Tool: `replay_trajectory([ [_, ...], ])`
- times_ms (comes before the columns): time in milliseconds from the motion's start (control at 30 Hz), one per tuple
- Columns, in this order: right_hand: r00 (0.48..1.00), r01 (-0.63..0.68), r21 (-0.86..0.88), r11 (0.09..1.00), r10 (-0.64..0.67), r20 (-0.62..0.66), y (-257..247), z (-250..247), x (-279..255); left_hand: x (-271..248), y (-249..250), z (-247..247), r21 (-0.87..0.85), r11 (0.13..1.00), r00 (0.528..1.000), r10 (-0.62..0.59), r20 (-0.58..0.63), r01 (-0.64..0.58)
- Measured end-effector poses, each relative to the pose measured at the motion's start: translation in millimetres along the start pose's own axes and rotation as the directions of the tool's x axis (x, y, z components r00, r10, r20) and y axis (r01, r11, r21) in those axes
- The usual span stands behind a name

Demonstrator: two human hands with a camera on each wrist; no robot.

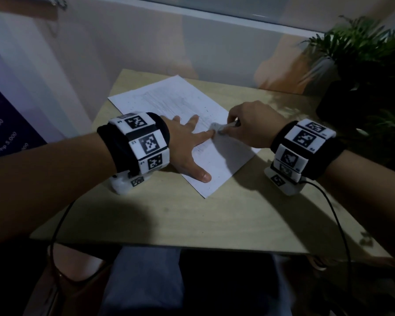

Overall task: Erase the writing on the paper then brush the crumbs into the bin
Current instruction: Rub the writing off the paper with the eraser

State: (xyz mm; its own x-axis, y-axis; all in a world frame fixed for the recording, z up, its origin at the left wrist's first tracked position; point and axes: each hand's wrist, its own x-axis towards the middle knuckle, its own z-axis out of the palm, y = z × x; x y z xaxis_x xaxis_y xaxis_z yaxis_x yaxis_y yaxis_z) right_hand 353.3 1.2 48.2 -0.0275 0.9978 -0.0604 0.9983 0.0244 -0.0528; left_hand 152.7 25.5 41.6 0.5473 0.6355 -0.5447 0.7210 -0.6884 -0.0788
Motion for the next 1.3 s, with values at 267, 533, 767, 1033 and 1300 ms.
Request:
replay_trajectory([
  [267, 0.999, 0.029, 0.105, 0.994, -0.031, 0.015, -4.5, -3.3, -19.5, 2.8, -1.6, 2.8, 0.049, 0.998, 0.999, -0.047, -0.018, 0.048],
  [533, 0.994, 0.108, 0.098, 0.989, -0.111, 0.020, -22.0, -0.8, -26.9, 1.3, 0.4, 0.5, -0.039, 0.997, 0.997, -0.061, 0.052, 0.063],
  [767, 0.980, 0.197, 0.005, 0.980, -0.197, 0.025, -42.4, 1.7, -43.3, -0.8, 3.3, 1.5, -0.054, 0.997, 0.998, -0.057, 0.039, 0.059],
  [1033, 0.993, 0.100, -0.093, 0.991, -0.105, -0.052, -34.0, 5.0, -37.3, 0.9, 1.3, 1.9, -0.052, 0.997, 0.998, -0.055, 0.033, 0.057],
  [1300, 0.994, 0.091, 0.030, 0.995, -0.092, 0.052, -24.4, -4.8, -29.8, 3.6, -0.5, 2.4, -0.048, 0.997, 0.998, -0.053, 0.041, 0.055],
])
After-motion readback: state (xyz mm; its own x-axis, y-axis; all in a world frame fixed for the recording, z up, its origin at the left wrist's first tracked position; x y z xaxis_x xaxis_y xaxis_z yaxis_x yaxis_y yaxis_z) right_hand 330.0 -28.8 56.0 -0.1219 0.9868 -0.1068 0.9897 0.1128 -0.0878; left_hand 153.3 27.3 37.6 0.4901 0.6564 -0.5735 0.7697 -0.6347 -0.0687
